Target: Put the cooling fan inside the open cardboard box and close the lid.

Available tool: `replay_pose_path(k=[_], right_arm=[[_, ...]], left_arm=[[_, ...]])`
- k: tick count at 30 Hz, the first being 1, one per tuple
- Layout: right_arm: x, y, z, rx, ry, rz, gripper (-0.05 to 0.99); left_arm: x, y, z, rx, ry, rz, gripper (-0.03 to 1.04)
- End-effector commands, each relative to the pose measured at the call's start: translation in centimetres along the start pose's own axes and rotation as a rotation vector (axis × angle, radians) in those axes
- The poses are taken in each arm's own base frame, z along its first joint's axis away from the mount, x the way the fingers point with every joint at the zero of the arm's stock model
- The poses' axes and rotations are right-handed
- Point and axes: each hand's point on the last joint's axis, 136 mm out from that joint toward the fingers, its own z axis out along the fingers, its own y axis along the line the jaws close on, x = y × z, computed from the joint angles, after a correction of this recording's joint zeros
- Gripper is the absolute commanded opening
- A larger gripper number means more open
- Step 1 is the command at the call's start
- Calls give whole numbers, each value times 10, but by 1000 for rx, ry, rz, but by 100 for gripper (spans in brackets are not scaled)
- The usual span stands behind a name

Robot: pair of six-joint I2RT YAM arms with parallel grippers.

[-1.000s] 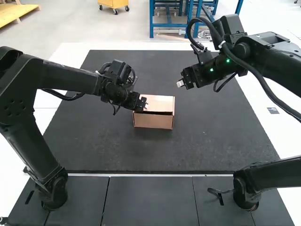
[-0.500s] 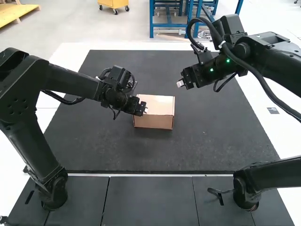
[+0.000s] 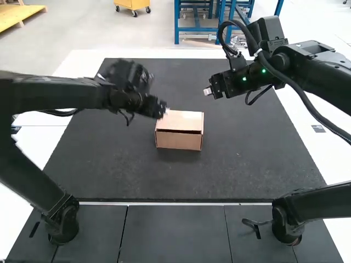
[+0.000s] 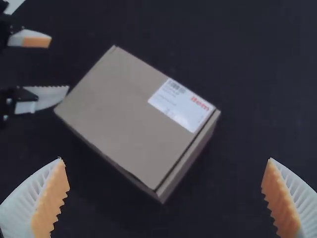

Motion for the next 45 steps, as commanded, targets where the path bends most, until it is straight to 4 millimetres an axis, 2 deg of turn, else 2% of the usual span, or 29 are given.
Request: replay_pose_path(k=[1,7,10,14,16,19,22,27,32,35,40,45], right_arm=[[-15,-4,-13,22,-78,53,89],[-34,-25,-21,121,-200,105,91],[-30,-44,-22,170,-267,180,91],[-27,-61,-38,219,-382,201,91],[-28,-68,-46,239,-438,206,91],[-27,-77,-56,268,-489,213,91],[-16,-83,-58,283,-500,223,91],[10,-88,-58,299,-542,223,91],[39,-91,-56,326,-565,213,91],[51,-93,-55,341,-567,217,91],[73,-98,-51,370,-586,209,91],[93,-106,-49,406,-632,210,91]], left_arm=[[-32,6,-27,-23,-99,31,97],[-45,24,-65,-131,-190,21,97],[-49,26,-87,-141,-260,18,97],[-56,29,-119,-152,-419,34,97],[-55,30,-131,-156,-489,41,97],[-44,31,-137,-159,-502,41,97],[-38,37,-143,-195,-514,30,97],[-42,51,-169,-280,-654,16,97],[-25,80,-181,-385,-708,7,97],[-17,92,-190,-432,-742,14,97],[-9,94,-205,-471,-793,76,97],[8,87,-200,-435,-791,92,97]])
